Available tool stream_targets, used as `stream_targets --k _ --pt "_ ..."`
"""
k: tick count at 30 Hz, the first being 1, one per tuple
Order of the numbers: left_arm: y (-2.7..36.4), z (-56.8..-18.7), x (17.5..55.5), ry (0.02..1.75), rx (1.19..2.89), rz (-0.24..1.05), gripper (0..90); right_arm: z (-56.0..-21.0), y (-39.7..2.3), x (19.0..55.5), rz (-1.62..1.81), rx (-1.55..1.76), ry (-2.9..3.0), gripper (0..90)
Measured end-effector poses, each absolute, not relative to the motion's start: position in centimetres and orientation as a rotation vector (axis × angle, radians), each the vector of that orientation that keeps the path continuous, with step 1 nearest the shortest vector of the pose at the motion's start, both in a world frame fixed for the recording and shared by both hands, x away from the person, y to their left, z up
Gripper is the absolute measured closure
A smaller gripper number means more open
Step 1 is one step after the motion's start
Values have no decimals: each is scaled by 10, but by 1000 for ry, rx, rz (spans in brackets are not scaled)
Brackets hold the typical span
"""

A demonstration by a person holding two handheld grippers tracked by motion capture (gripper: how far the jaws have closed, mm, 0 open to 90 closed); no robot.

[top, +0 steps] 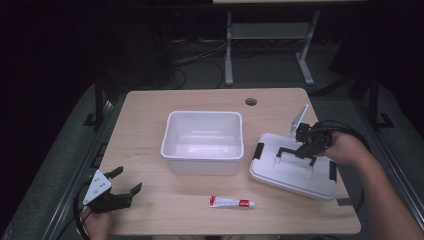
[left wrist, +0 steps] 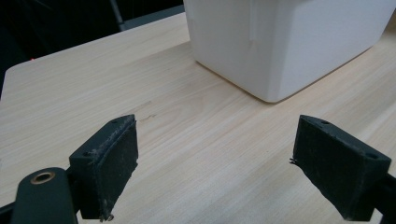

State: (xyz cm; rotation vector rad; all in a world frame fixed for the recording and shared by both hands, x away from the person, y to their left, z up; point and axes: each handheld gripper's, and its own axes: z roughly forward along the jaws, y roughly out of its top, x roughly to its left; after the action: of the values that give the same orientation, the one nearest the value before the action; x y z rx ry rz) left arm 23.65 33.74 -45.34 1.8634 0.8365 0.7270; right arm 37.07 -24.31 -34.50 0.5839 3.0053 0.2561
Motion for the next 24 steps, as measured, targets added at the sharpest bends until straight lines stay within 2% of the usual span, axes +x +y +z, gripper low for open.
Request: stream_targets --k 24 --pt "338 -453 236 832 1869 729 135 -376 -239 373 256 587 3039 838"
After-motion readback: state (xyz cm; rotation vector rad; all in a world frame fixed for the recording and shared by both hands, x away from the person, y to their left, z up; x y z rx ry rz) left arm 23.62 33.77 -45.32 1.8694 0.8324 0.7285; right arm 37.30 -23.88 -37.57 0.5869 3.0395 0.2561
